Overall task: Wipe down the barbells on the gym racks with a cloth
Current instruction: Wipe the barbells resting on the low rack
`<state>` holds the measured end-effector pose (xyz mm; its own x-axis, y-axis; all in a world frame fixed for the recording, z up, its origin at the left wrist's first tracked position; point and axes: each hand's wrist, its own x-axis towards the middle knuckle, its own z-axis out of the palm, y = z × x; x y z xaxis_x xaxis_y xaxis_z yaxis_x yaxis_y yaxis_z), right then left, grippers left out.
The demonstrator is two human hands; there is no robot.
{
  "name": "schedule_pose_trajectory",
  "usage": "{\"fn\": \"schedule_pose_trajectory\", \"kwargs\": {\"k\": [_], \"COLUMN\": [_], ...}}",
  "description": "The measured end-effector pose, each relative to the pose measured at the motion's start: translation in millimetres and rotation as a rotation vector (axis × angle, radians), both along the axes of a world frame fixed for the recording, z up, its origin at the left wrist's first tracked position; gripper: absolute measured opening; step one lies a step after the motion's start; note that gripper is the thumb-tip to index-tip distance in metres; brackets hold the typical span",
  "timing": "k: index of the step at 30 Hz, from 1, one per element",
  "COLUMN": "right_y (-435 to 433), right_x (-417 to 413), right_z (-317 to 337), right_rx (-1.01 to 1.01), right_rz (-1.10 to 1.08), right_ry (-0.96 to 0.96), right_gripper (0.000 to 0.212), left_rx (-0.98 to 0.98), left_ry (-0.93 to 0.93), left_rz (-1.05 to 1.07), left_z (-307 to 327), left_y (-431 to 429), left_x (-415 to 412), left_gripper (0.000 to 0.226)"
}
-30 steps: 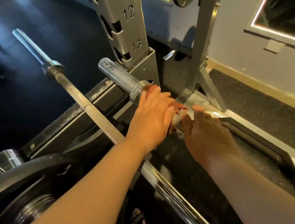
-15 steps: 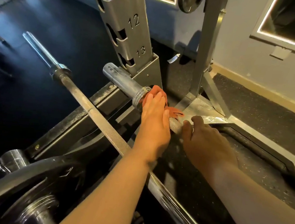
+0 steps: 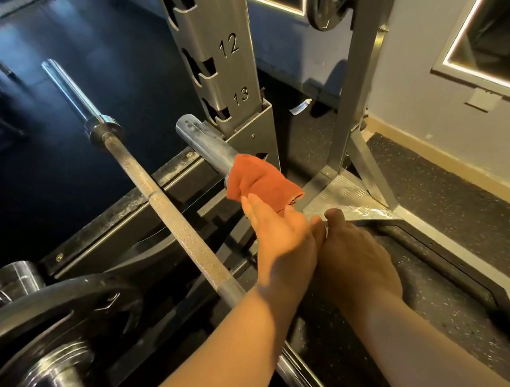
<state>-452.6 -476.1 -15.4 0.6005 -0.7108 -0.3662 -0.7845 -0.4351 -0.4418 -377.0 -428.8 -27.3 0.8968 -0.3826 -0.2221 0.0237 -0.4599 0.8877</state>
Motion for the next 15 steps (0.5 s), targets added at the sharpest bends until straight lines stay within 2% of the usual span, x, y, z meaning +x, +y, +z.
{"fn": "schedule_pose_trajectory", "kwargs": {"k": [1, 4, 8, 11, 13, 15], "right_y": [0.7, 2.8, 2.1, 2.1, 3.1, 2.2], "right_x": [0.8, 1.0, 0.5, -0.1, -0.2, -1.2], "right_z": [2.6, 4.5, -1.9, -1.8, -2.5, -1.3], "right_rx": [-0.011, -0.056, -0.110, -0.131, -0.142, -0.114], "right_rz": [-0.001, 0.001, 0.002, 0.002, 0.006, 0.012], "right_ry": [-0.022, -0.031, -0.067, -0.073, -0.069, -0.054], "right_gripper": [0.038, 0.040, 0.041, 0.041, 0.037, 0.032], "left_rx": [-0.050, -0.101, -0.210, -0.185, -0.149, -0.135], "left_ry": [0.094, 0.332, 0.590, 0.537, 0.456, 0.255], "left_rz": [0.001, 0.015, 0.169, 0.138, 0.092, 0.009], "left_z": [-7.5, -6.4, 0.8, -8.1, -14.7, -18.8], "left_y": [0.2, 2.9, -4.6, -2.4, 4.4, 10.3], "left_x": [4.3, 25.3, 59.5, 53.6, 36.1, 16.8], "left_gripper": [0.064, 0.027, 0.038, 0.030, 0.036, 0.042]}}
